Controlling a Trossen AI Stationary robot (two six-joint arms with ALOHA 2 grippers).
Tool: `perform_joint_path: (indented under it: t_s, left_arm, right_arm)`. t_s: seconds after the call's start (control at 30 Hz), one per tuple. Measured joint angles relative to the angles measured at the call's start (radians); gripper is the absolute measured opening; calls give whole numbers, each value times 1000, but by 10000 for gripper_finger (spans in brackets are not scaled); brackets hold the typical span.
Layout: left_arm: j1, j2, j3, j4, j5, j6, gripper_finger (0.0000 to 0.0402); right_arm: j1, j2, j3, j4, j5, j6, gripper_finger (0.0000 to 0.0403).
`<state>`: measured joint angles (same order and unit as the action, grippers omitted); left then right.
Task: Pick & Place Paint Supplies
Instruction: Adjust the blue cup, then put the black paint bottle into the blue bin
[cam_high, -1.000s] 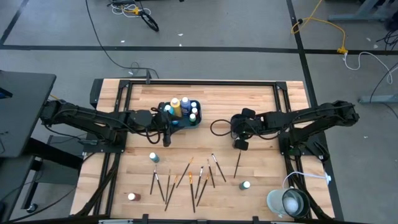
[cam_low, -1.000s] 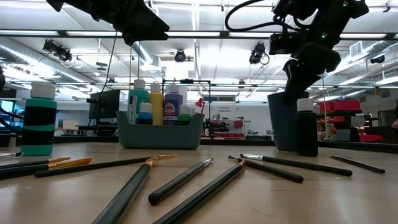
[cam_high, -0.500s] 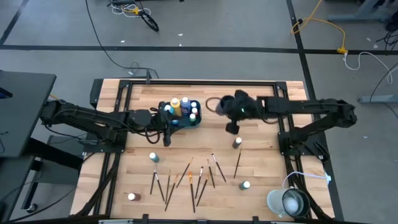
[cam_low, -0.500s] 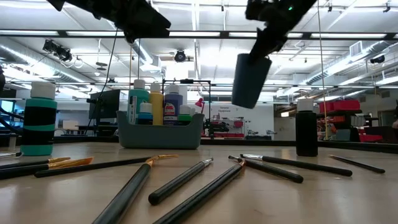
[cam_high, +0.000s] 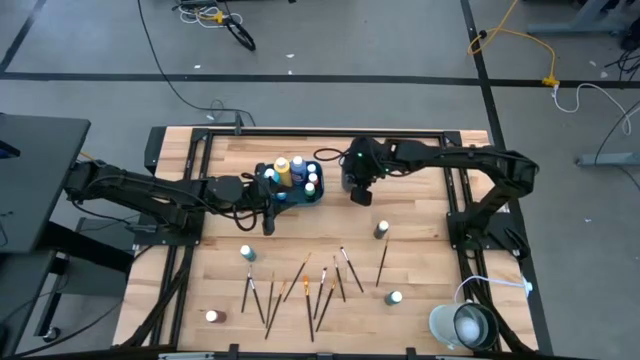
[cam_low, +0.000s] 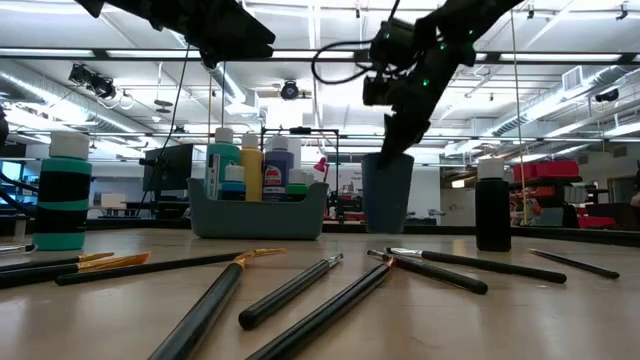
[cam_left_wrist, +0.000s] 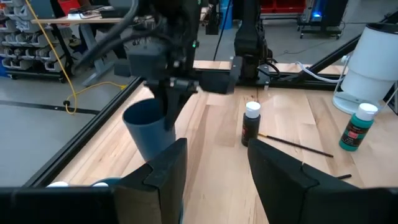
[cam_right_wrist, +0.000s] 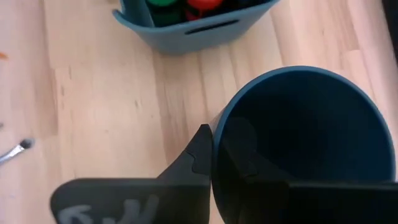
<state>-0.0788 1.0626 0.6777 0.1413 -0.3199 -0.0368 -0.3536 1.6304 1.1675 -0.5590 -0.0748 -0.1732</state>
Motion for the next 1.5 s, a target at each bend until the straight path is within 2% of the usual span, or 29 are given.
perform_joint_path:
  t_s: [0.37,0.83,1.13,1.37,1.5]
  left_arm:
    - [0,0,0,-1,0,0,179]
    - [0,0,0,-2,0,0,179]
    - [0,0,0,-2,0,-5,179]
    - [0,0,0,-1,0,-9,179]
    - [0,0,0,0,0,-11,179]
  right_arm:
    - [-39,20,1,14,-21,-52,16]
    - [-36,10,0,18,-19,-74,127]
    - [27,-131,0,-25,60,-53,164]
    - [151,-266,0,-148,58,-51,186]
    - [219,-327,0,-215,60,63,206]
